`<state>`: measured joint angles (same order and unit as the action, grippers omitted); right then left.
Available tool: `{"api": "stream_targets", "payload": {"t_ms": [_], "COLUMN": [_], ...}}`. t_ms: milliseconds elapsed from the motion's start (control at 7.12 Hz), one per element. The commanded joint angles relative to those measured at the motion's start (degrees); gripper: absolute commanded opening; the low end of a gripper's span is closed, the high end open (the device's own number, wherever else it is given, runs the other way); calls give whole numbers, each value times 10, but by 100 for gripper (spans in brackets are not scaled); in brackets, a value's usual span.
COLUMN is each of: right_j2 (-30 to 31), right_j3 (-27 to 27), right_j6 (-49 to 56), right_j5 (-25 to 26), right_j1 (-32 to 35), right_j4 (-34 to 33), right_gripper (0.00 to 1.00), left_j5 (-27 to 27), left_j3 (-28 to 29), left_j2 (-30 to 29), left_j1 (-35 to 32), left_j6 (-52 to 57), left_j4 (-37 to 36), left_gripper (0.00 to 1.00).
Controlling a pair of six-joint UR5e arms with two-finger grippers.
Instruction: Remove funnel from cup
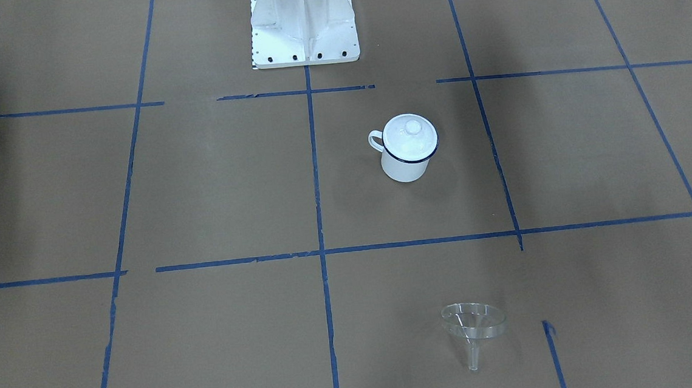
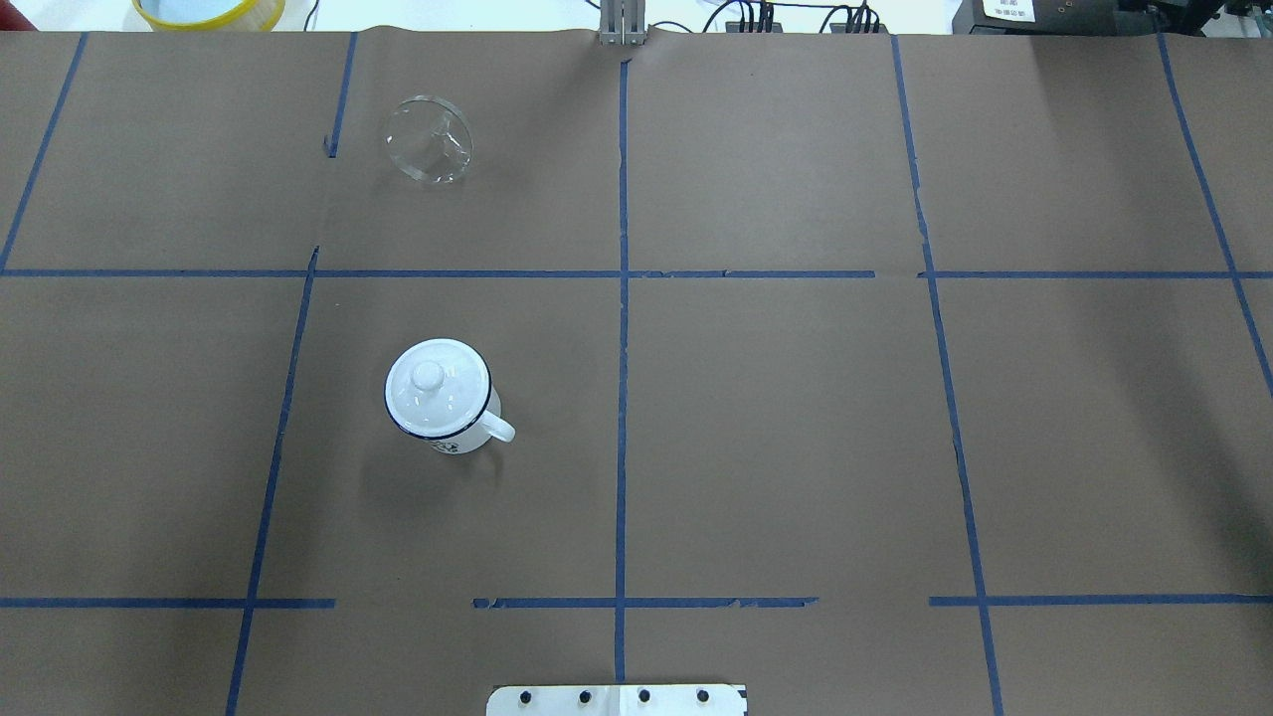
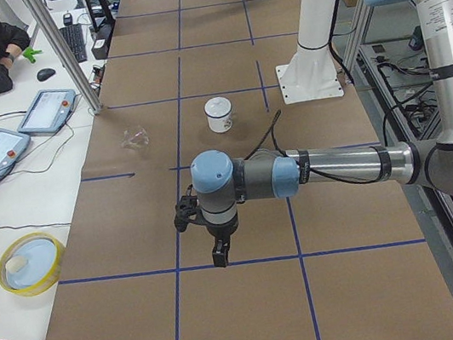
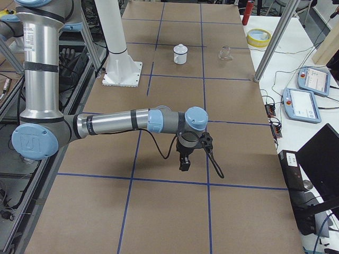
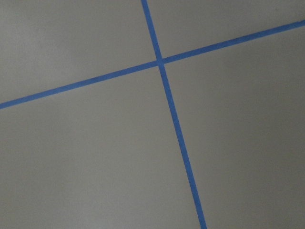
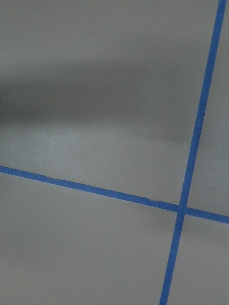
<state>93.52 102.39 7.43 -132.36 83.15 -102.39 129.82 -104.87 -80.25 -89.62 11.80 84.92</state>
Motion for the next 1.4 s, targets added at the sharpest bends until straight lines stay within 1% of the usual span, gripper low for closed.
{"api": "stream_targets", "payload": {"t_ms": [0,1264], "right_j2": [0,-1], "right_j3": [0,0], "right_j6": [0,0], "right_j5": [0,0], "right_j1": [0,0], "right_j4": [0,0], "right_gripper": [100,100], "left_j5": [2,3], "left_j3": [6,-12], "left_j2": [-3,-10], "left_j1": [-5,-5], "left_j6": [7,11], "left_j4": [-36,-29], "left_gripper": [100,100]}}
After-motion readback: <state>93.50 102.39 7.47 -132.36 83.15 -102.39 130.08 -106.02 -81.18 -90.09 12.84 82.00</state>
